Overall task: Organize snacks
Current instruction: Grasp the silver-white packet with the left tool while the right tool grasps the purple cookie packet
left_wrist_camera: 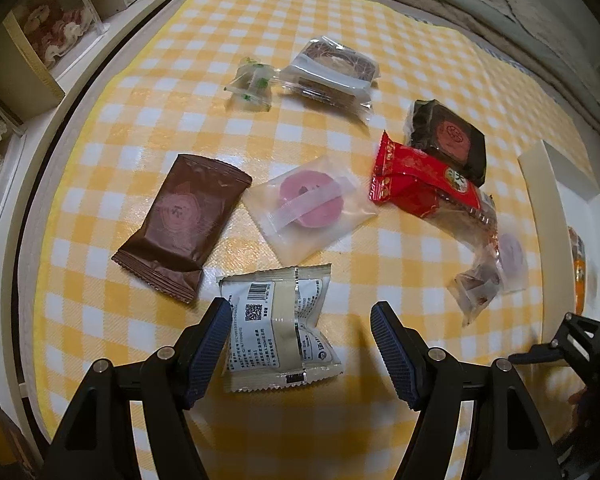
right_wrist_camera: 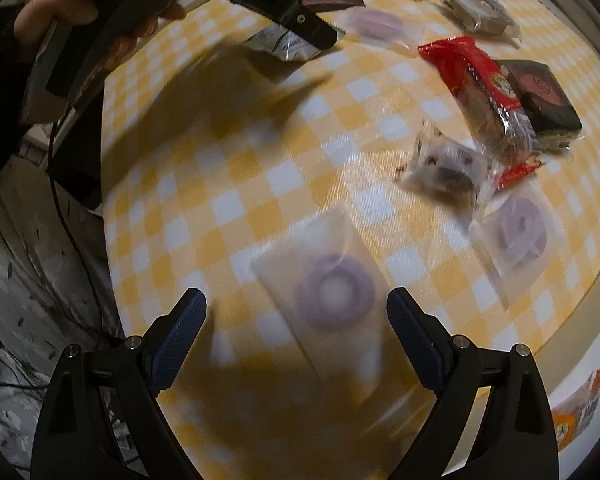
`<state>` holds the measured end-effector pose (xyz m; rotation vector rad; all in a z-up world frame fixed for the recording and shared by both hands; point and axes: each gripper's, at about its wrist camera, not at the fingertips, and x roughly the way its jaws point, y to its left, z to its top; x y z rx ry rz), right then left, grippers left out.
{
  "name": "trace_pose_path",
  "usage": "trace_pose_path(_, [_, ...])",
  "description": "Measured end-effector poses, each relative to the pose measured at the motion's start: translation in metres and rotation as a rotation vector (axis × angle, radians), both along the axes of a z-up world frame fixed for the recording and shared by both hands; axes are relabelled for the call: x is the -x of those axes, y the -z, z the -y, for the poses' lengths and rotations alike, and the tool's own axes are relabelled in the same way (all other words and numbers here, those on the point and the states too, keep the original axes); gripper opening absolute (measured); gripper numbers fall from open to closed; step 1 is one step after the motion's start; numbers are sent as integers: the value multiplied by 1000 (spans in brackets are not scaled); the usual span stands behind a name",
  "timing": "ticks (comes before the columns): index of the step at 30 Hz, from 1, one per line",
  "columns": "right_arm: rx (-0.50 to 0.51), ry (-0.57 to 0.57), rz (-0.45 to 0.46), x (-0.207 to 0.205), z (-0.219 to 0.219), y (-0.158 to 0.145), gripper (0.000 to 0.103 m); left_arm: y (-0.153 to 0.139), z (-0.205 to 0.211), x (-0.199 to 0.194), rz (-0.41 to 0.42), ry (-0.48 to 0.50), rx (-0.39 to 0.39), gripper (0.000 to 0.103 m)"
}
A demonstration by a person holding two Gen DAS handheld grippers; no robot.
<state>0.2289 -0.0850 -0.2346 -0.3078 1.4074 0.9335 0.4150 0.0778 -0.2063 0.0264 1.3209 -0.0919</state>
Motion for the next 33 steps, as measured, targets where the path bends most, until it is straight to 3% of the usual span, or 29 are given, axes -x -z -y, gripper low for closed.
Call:
trace_pose_path(1, [14,3,-1,2,0,1,87,0,0,0,-2,1,-1,70])
trace_pose_path(5, [71,28,45,4,1,1,50,0,1,1,-11,-3,-1,70])
trace_pose_path(10, [110,38,80,9,-4,-2,41,3,0,0,-21,-3,-14,65])
trace_pose_path(13, [115,50,93,12,-10,-5,34,9,-1,-2,-37,-11,-35,54])
trace_pose_path(15, [118,72,91,13,-20,-4,12,12,-2,-2,-44,-15,-41,51])
trace_pose_path(21, [148,118,104,8,-27,-2,8,13,3,-3,-50,-4,-68,43])
trace_pose_path(26, [129,187,107,-8,-7,-12,6,7,4,-1,-17,-2,-77,39])
trace_pose_path(33, [103,281,115,-29,7,-20,7,-6,6,4,20,4,-50,38])
